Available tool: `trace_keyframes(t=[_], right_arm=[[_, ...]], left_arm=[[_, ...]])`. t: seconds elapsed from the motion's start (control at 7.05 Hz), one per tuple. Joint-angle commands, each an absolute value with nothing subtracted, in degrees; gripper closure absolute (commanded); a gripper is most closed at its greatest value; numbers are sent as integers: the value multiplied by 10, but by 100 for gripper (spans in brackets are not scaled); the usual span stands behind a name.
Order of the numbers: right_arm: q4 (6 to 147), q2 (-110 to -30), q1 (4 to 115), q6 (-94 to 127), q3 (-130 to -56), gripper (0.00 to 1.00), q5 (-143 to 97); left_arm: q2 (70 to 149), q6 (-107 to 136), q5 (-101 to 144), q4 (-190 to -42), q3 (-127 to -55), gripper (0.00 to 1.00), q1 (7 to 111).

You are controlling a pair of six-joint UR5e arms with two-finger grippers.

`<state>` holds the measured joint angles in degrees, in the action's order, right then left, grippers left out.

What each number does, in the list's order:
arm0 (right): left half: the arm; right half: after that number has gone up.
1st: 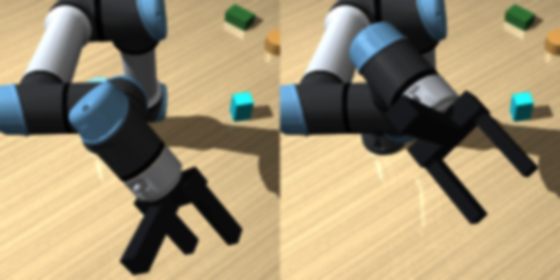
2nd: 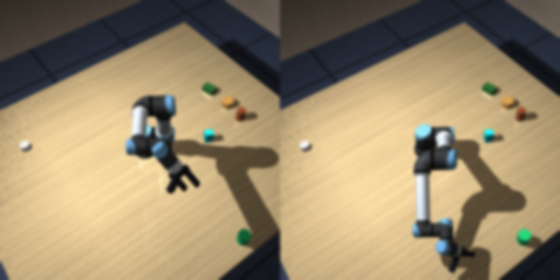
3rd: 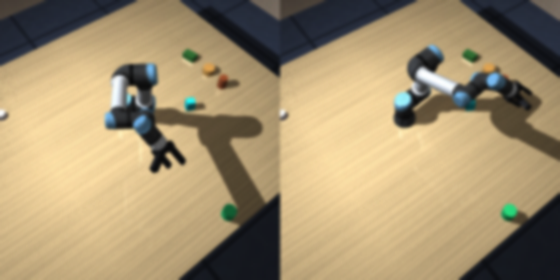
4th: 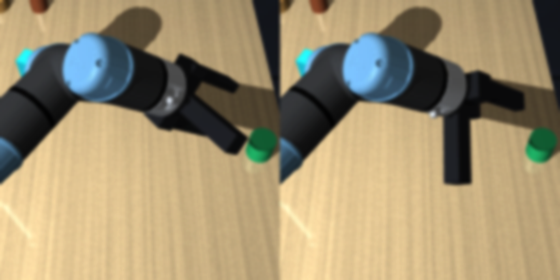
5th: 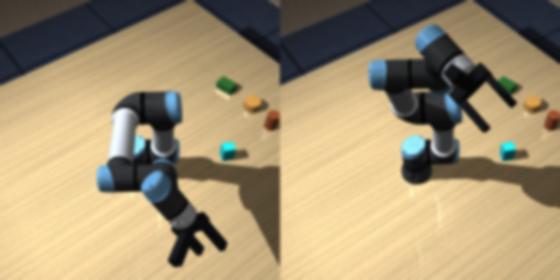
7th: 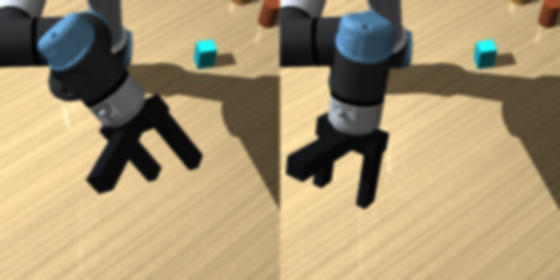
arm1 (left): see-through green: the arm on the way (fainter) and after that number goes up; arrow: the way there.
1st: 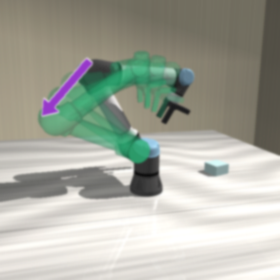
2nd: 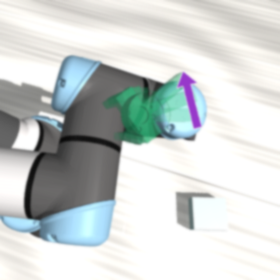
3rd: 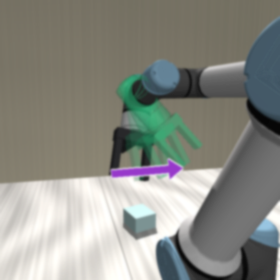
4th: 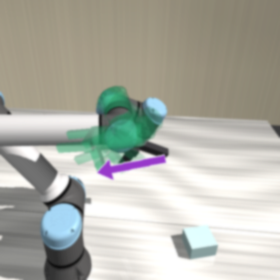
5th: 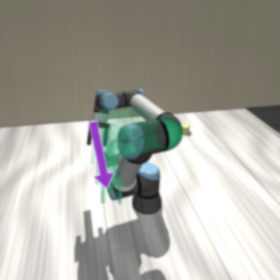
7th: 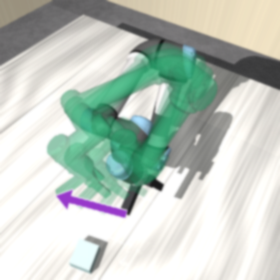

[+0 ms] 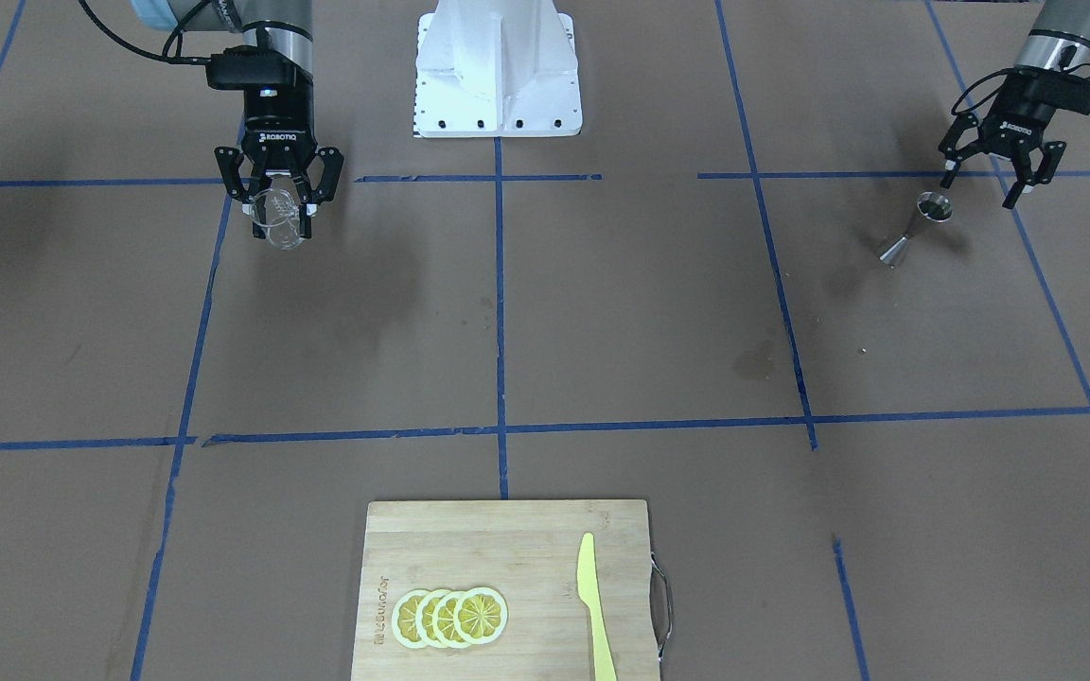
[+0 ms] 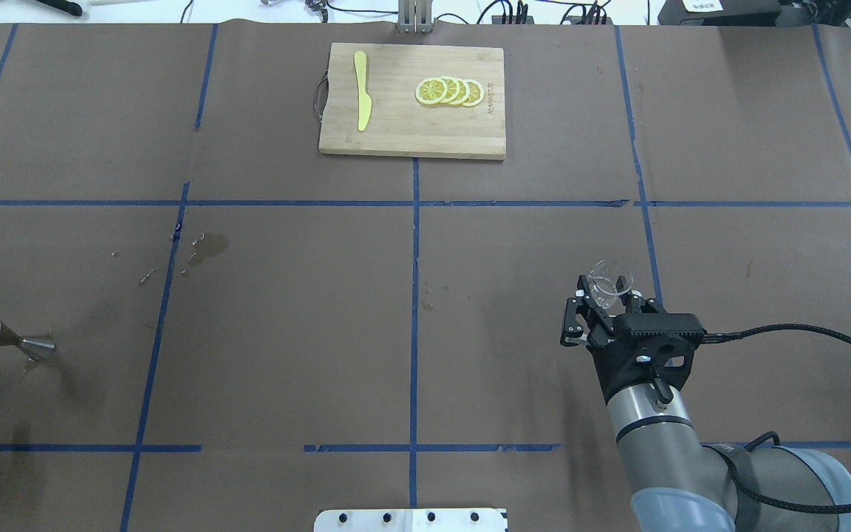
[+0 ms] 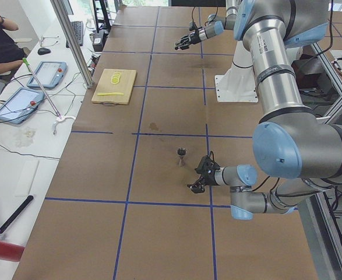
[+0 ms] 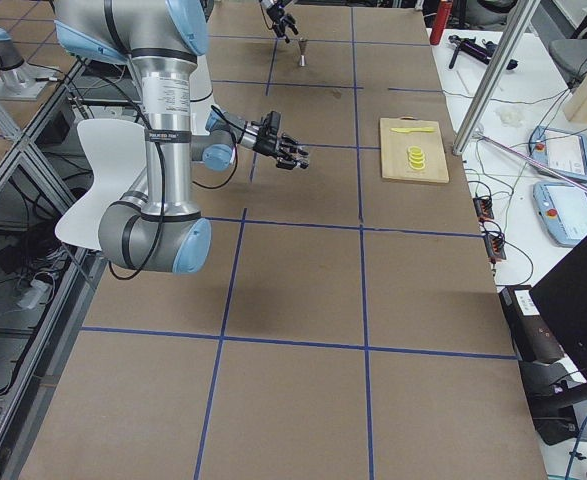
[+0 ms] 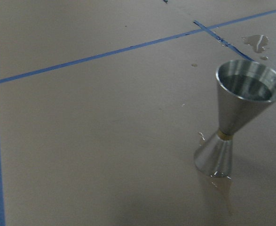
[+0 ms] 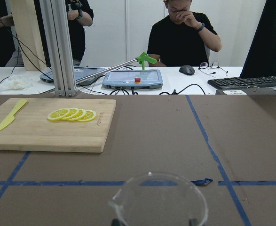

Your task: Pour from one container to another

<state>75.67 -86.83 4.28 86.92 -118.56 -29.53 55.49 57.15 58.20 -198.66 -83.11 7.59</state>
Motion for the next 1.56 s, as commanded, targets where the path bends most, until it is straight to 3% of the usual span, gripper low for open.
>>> trace_keyframes(t=[0.0, 0.57, 0.99, 1.42], right_arm=[[757, -868, 41, 869, -1186, 100, -296], [757, -868, 39, 870, -1184, 100, -297], [756, -866, 36, 872, -1180, 100, -295], [757, -865, 21, 882, -1169, 100, -275]], left_arm=[[586, 537, 745, -1974, -820, 0, 240], [689, 404, 1015, -1851, -809, 0, 508], [803, 257, 1191, -1604, -816, 0, 684], [841, 200, 1290, -1407, -886, 0, 733]])
